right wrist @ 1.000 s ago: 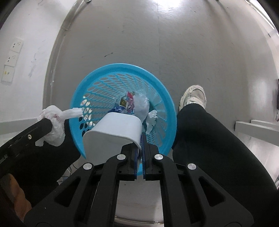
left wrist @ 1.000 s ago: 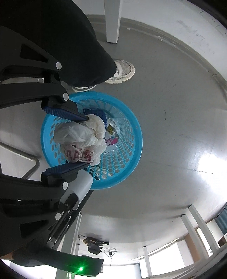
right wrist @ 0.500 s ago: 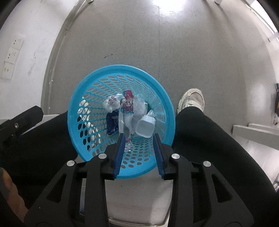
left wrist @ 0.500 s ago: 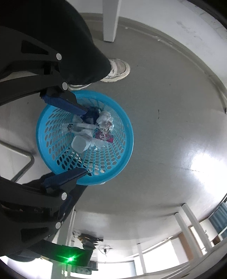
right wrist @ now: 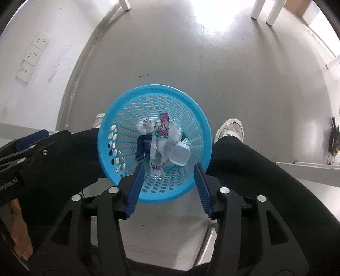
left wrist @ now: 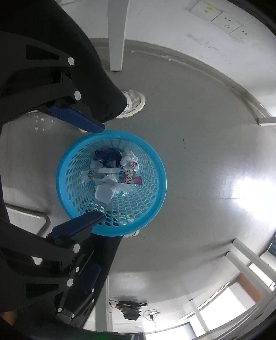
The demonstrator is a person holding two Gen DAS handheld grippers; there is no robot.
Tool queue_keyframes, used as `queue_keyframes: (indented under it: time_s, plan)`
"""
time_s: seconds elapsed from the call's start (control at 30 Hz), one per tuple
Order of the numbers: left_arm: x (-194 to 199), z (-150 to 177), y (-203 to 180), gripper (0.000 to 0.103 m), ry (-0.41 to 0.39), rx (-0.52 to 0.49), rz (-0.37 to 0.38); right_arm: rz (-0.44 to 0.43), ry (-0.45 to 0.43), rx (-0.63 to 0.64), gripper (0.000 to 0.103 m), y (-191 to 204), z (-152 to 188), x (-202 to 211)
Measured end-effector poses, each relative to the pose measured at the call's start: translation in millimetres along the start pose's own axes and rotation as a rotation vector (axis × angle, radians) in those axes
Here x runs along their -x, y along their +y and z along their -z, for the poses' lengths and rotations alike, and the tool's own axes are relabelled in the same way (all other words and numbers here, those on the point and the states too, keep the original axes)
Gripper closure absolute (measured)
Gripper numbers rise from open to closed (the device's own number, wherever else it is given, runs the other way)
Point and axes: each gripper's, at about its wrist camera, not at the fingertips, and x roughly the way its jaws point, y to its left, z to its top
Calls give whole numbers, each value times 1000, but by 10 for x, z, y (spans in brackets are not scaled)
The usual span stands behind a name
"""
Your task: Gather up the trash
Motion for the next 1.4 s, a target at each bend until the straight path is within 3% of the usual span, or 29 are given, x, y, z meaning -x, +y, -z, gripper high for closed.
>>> queue_keyframes:
  time_s: [0.1, 0.43, 0.53, 0.87, 1.17, 1.3, 1.4]
  plan:
    - [165, 73, -4, 22, -52, -11, -13, -4, -34, 20, 49, 46, 100, 161]
    - [615, 448, -71, 17, -137, -76, 68, -21, -138, 22, 35, 57, 452, 677]
    - [757, 602, -93, 15, -171, -92, 44, -24, -181, 25, 32, 36, 601, 884]
    - [1309, 1058, -227, 9, -311, -215, 77, 15, -331, 77, 15, -29, 1004, 1510]
    - [1624, 1374, -213, 6, -402, -247, 128, -68, -445, 65, 9, -129, 1286, 1913]
    - [1620, 1427, -179, 6, -433, -228, 111, -87, -418, 50, 9, -168, 1322, 1829]
    - [1484, 1381, -178, 6, -386, -207, 106, -90, -388, 83, 9, -76, 1334, 1741]
